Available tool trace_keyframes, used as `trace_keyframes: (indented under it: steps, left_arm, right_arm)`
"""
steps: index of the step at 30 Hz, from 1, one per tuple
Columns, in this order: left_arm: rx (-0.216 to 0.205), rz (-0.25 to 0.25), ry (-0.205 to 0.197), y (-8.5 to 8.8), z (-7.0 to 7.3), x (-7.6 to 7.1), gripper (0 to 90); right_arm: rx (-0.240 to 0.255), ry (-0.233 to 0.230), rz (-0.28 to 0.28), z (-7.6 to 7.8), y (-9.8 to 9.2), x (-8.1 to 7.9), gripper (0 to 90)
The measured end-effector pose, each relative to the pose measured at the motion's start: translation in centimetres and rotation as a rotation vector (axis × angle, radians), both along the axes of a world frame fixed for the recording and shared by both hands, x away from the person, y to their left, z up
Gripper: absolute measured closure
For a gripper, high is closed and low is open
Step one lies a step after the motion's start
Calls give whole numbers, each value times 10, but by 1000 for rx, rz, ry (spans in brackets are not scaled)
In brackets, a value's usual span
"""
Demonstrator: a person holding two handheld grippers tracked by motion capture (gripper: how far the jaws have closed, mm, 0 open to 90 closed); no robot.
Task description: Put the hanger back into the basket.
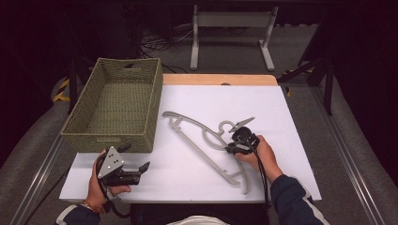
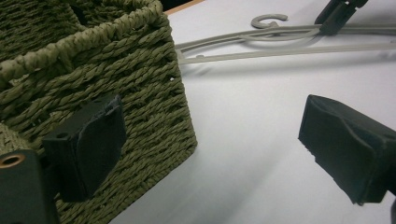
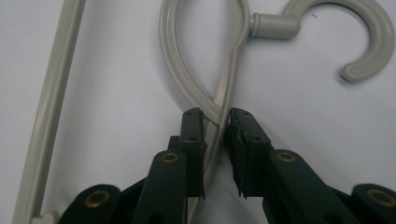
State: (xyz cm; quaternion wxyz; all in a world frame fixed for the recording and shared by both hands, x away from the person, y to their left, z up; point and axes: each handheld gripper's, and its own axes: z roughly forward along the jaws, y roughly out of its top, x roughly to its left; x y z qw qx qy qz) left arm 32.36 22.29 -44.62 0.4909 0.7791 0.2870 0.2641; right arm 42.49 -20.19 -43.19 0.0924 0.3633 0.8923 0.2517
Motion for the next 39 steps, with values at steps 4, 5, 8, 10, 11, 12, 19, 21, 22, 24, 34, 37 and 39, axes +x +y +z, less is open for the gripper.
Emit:
trace_keyframes:
  steps: [4,5,8,10,11,12,19,21,22,24,34,37,39]
  left_arm:
    - [-2,1,6,0,0,0,81]
    - [-7,3,5,0,-1,0,84]
    - [-3,-2,6,-1,-2,0,84]
    - [-1,-4,7,-1,-2,0,85]
    - [-1,-4,6,-1,-2,1,89]
    - [1,-6,12,-1,-2,1,92]
    - [5,-10,22,-4,-2,0,96]
    - [5,-11,23,-4,-2,0,98]
    - [5,-11,22,-3,-2,0,98]
    - [12,-14,23,-3,-2,1,99]
    - [18,-24,14,-7,-1,1,103]
    - [22,-26,12,-8,0,0,104]
    - [23,-32,10,-11,2,0,105]
  right_arm:
    - [-65,22,30,5,-2,9,775]
    - [-83,41,40,5,-1,10,759]
    - [-140,57,56,6,5,12,752]
    - [-174,63,63,7,9,13,745]
    - [-182,66,60,7,10,13,743]
    - [-191,65,55,7,11,12,742]
    - [-175,54,71,6,10,13,798]
    - [-171,52,78,6,9,13,802]
    - [-170,46,76,6,9,12,803]
    - [-166,25,80,6,8,10,803]
    - [-176,-120,97,15,-4,-7,823]
    - [-176,-157,113,20,-4,-12,823]
    - [-180,-172,132,24,-4,-15,824]
